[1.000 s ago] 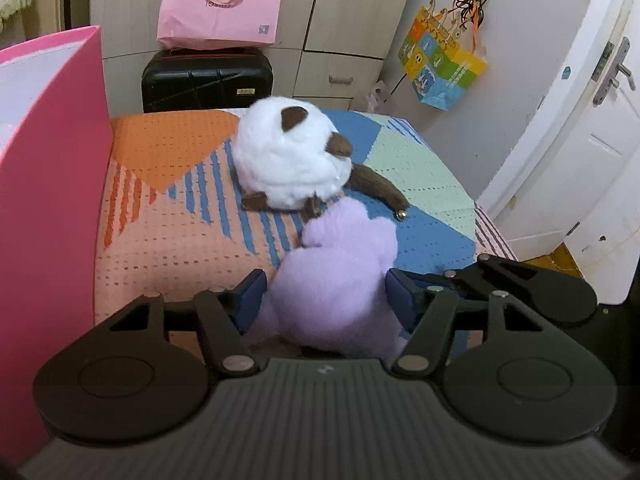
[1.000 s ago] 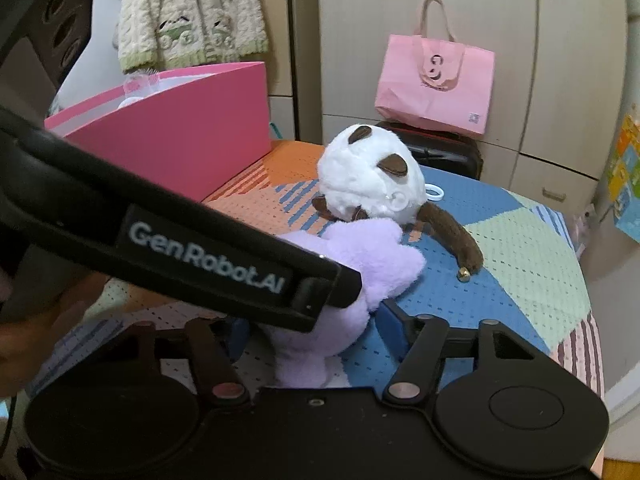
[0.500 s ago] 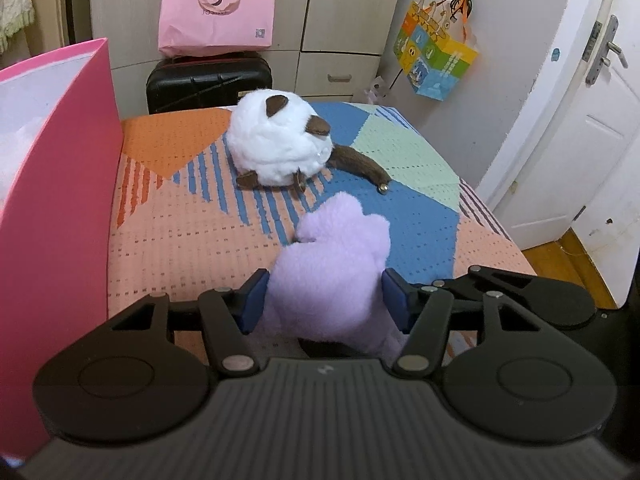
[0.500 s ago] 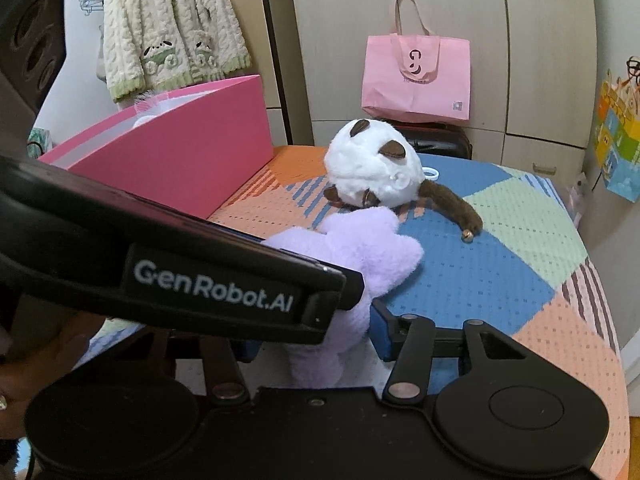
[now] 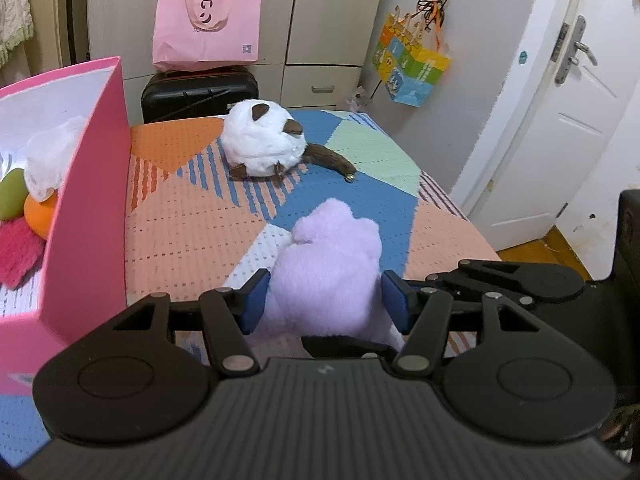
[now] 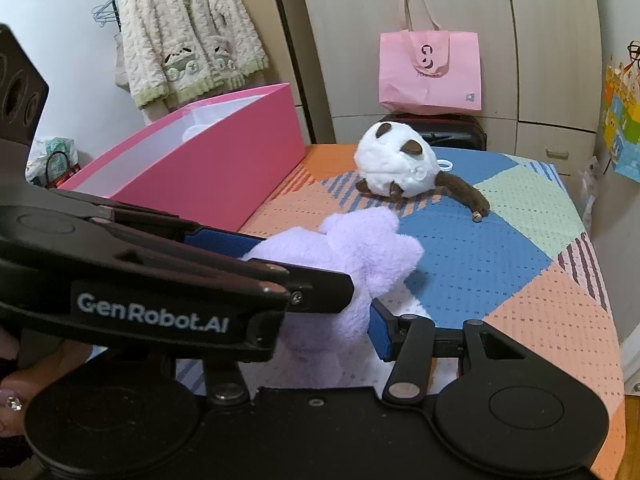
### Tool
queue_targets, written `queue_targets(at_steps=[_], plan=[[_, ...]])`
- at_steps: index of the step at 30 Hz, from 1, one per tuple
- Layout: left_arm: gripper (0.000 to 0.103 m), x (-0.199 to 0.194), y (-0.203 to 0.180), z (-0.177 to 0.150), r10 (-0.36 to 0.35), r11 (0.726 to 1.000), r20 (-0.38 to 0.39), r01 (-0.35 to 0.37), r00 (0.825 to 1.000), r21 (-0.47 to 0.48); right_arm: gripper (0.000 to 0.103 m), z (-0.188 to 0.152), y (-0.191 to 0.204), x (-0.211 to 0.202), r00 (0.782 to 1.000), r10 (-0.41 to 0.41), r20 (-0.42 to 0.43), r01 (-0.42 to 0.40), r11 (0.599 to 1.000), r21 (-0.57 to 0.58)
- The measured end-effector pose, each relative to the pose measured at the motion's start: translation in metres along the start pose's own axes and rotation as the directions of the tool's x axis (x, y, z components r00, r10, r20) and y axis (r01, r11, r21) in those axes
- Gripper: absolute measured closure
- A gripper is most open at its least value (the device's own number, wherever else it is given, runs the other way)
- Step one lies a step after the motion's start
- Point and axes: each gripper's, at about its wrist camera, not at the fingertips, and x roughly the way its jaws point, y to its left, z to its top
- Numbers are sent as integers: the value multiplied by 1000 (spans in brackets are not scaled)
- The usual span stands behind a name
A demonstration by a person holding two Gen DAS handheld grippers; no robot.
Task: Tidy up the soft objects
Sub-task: 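Lift and carry the lavender plush over the pink box with both tools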
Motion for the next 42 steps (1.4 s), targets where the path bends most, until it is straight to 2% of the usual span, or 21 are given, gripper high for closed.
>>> queue_targets(at_steps=[13, 19, 26, 32, 39, 42], plan=[[45, -67, 9, -9, -61, 998, 3, 60, 998, 36, 46, 7, 41, -40, 998, 63, -9, -64, 991, -116], [45, -110, 25, -6, -67, 996, 43, 65, 997, 59, 46, 25, 66, -54, 990, 140, 13, -136, 978, -161], [45, -149, 50, 0, -9, 999, 115, 4, 993, 39, 46, 52, 106, -51, 979, 199, 48, -179, 947, -266], [44, -171, 78, 8, 63, 998, 190, -66, 980, 11, 45, 78, 136, -35, 966, 247, 78, -206, 916, -344], [44, -173, 121, 23, 138, 990, 223, -129, 965, -54, 44, 111, 157, 2, 952, 301, 59, -256, 885, -388], [44, -166, 142, 28, 167, 984, 219, -150, 961, -96, 44, 125, 162, 27, 946, 324, 22, -291, 873, -391]])
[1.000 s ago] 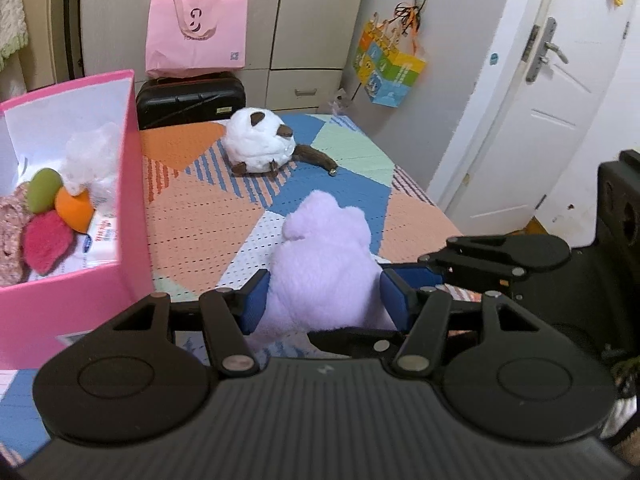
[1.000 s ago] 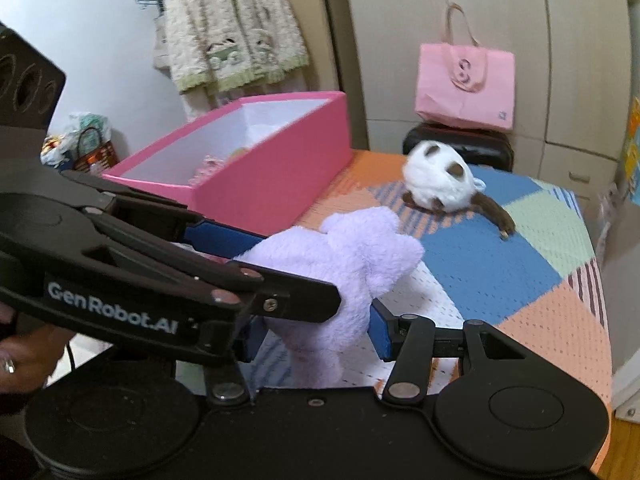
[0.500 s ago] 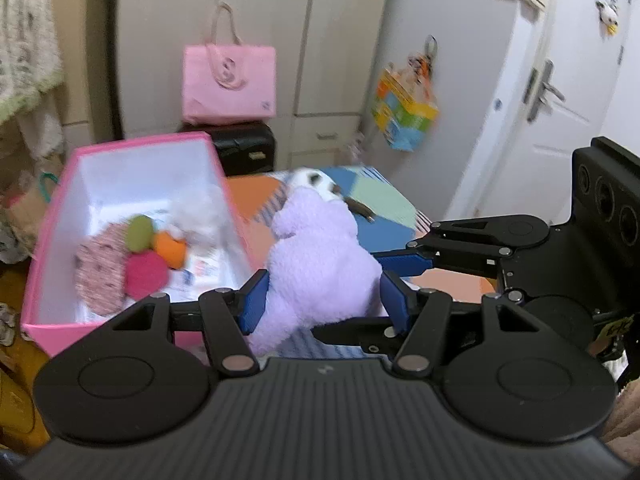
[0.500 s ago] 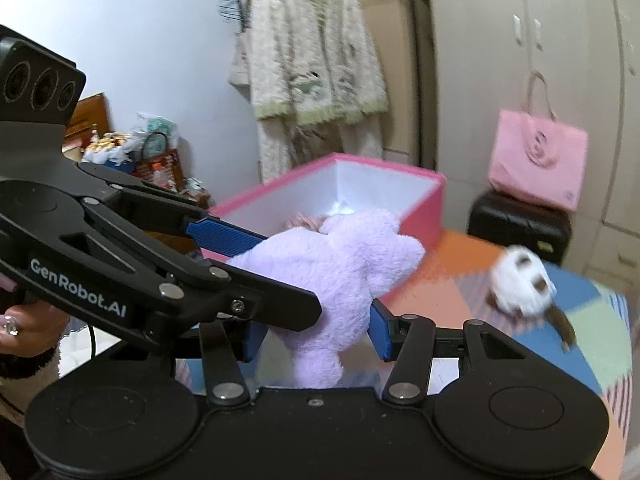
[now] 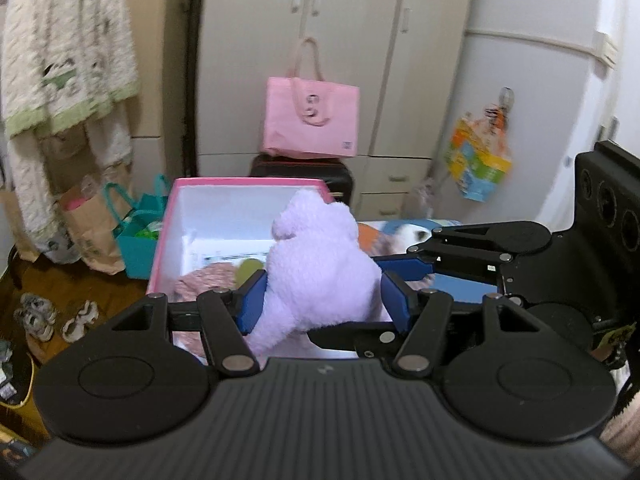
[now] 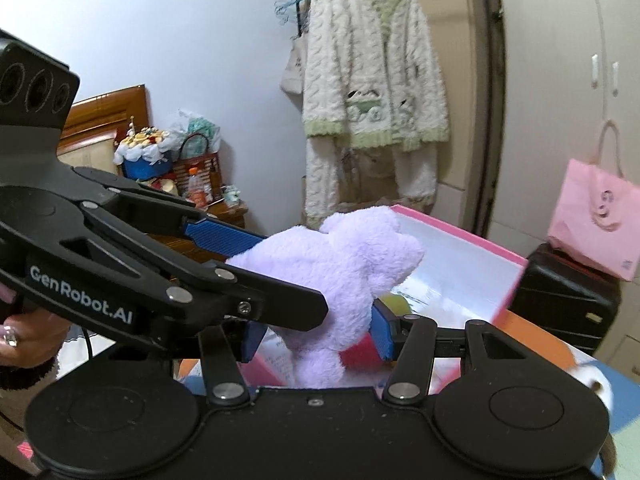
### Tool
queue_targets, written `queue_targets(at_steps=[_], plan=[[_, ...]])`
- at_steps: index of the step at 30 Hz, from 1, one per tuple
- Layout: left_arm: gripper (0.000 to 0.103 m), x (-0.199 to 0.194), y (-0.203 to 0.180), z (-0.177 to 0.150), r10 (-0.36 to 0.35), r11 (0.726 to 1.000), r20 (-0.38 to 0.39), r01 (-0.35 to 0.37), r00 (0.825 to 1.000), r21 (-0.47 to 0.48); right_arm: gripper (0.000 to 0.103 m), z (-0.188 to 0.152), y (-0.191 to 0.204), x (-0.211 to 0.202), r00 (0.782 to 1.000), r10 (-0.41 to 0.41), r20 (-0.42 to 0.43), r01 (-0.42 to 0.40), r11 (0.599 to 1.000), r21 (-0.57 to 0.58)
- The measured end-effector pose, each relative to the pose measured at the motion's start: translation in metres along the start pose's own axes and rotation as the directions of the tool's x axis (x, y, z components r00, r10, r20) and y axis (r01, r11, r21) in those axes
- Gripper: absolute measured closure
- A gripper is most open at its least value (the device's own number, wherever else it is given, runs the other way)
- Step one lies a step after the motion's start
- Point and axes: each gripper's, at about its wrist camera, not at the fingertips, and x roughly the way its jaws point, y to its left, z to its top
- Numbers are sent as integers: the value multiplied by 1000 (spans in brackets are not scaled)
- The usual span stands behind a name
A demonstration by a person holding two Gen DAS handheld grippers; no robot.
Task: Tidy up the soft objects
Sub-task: 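Lift and carry the lavender plush over the pink box with both tools, then open both grippers to drop the lavender plush into the box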
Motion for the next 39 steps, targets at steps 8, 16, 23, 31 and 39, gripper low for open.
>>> queue_targets(at_steps=[8, 16, 23, 31, 39], plan=[[44, 31, 50, 11, 8, 995, -38, -12, 999, -102, 44, 20, -9, 49, 998, 31, -57, -33, 998, -46], [44, 74, 72, 20, 5, 992, -114, -19, 993, -126, 44, 31, -31, 85, 988, 6, -156, -22, 995, -99], [44, 98, 84, 22, 20, 989, -172, -45, 985, -138, 43, 32, -47, 109, 975, 18, -224, -40, 994, -98], [42, 100, 81, 20, 133, 981, -154, -153, 979, -123, 35, 30, -47, 123, 969, -39, -242, 10, 993, -120], [41, 68, 72, 24, 94, 986, -111, -108, 989, -124, 31, 26, -54, 93, 976, -69, -206, 59, 997, -55]])
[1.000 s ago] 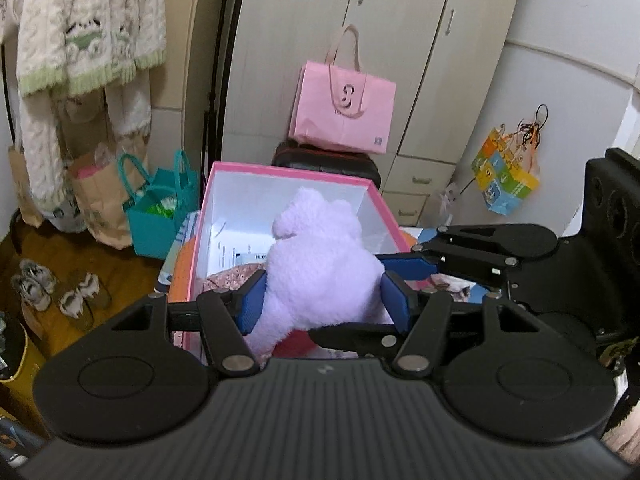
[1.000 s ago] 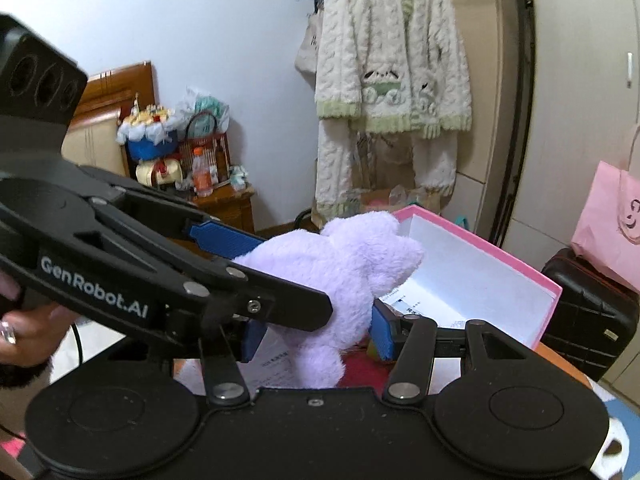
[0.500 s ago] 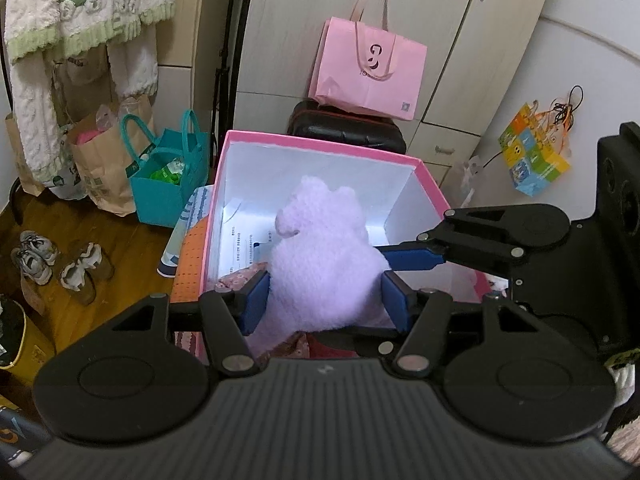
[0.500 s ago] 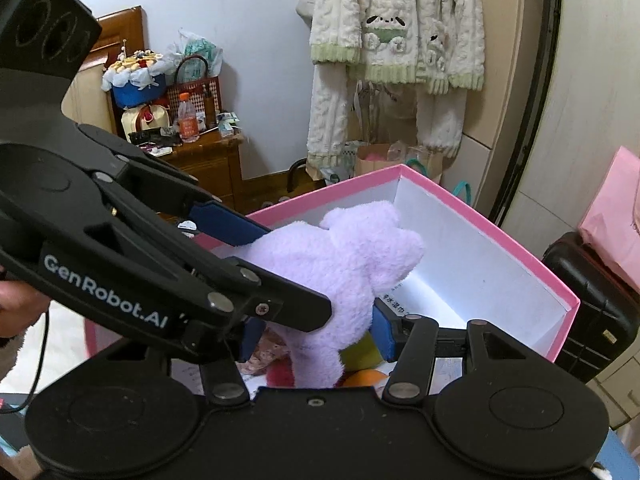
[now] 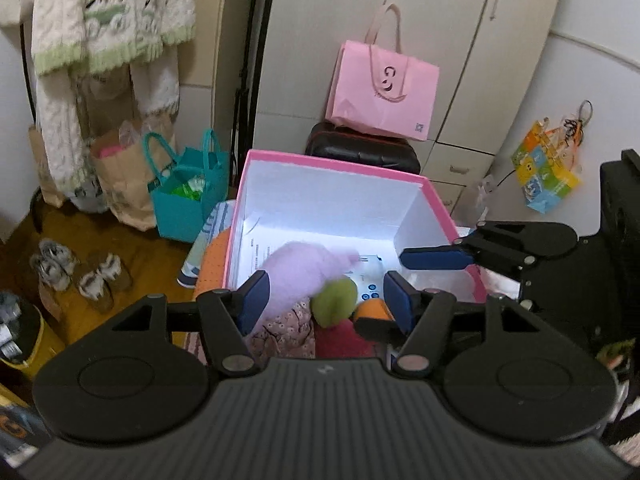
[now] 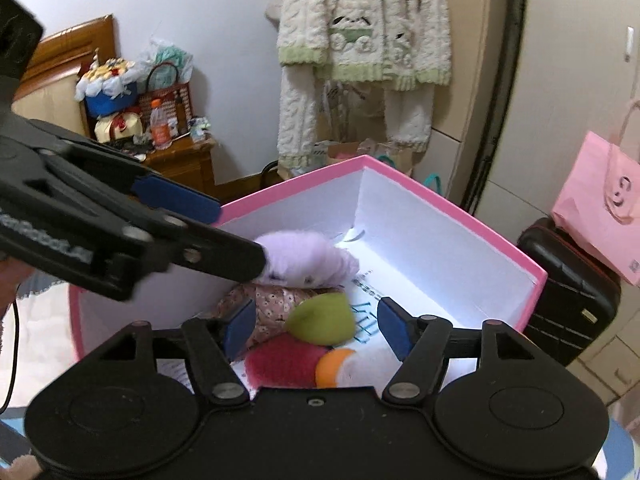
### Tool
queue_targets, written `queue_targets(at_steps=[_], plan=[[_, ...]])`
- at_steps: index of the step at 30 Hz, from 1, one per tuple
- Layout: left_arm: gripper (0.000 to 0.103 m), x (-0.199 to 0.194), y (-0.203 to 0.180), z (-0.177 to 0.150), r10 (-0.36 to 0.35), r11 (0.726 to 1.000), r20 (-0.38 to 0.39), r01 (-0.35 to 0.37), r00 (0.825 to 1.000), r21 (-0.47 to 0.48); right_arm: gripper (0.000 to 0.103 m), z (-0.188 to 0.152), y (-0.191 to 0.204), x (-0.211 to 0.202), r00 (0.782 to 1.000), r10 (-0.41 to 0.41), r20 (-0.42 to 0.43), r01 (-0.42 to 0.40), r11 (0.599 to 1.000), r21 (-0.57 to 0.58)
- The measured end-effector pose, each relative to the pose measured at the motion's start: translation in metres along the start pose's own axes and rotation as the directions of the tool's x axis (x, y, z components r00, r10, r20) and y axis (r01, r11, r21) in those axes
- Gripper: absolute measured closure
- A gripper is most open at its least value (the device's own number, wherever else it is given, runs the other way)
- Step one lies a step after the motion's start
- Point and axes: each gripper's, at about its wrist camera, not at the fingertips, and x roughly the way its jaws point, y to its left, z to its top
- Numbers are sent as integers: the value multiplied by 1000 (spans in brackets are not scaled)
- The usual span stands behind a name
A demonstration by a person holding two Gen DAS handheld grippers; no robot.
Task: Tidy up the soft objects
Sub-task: 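Open both grippers to drop the lavender plush into the box, then move both tools toward the white-and-brown plush toy on the bed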
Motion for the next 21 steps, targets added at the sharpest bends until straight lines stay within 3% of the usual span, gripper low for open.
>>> queue_targets(at_steps=[8, 21], plan=[[39, -44, -26, -6, -24, 995, 32, 20, 999, 97, 31, -15, 8, -44, 998, -65, -6, 65, 997, 52], [38, -107, -88, -38, -108, 960, 42, 94, 993, 264, 30, -55, 48, -124, 987, -142, 72, 143, 990, -11]])
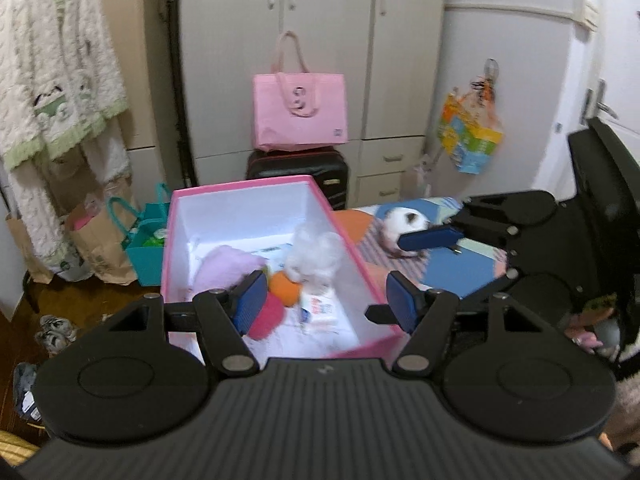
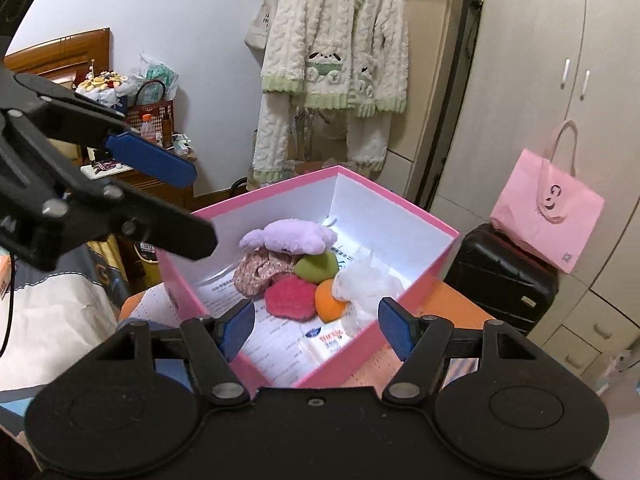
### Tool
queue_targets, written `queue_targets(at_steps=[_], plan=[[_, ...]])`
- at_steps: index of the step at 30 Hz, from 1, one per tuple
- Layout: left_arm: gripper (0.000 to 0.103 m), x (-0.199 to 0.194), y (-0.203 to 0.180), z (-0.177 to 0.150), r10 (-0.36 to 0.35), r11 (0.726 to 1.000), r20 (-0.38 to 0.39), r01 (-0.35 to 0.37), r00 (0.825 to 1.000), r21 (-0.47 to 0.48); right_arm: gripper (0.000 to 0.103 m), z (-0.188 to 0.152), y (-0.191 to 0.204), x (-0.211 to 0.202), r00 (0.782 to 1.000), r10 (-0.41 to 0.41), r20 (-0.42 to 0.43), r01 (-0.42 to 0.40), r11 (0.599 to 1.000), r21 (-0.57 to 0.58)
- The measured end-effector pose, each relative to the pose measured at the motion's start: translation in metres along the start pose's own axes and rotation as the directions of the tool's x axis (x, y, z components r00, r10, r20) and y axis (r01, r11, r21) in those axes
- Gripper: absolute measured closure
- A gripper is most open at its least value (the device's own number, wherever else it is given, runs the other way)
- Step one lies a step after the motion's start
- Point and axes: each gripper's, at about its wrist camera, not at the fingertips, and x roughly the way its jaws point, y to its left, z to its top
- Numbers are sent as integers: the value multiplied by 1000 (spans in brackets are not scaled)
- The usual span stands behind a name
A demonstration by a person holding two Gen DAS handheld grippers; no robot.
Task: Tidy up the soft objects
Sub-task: 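Move both tools toward the white-and-brown plush toy on the bed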
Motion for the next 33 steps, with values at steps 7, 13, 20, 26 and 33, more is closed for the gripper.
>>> queue_targets(at_steps=[7, 13, 20, 26, 33], plan=[[36, -19, -25, -12, -26, 998, -1, 26, 1000, 60, 26, -13, 3, -37, 998, -55, 10, 55, 998, 3], [36, -10, -47, -14, -85, 990, -105, 96, 991, 106, 23, -29, 4, -63, 997, -79, 12, 79, 997, 3], [33, 10, -74, -22, -106, 982, -165, 129, 981, 137, 19, -63, -7, -88, 995, -99, 6, 99, 995, 23], [33, 36, -100, -26, -133, 971, -221, 171, 966, 165, 19, -97, -32, -88, 995, -101, -18, 102, 989, 102], [32, 71, -123, -17, -101, 962, -208, 149, 973, 227, 19, -126, -70, -81, 992, -122, -45, 128, 973, 191]])
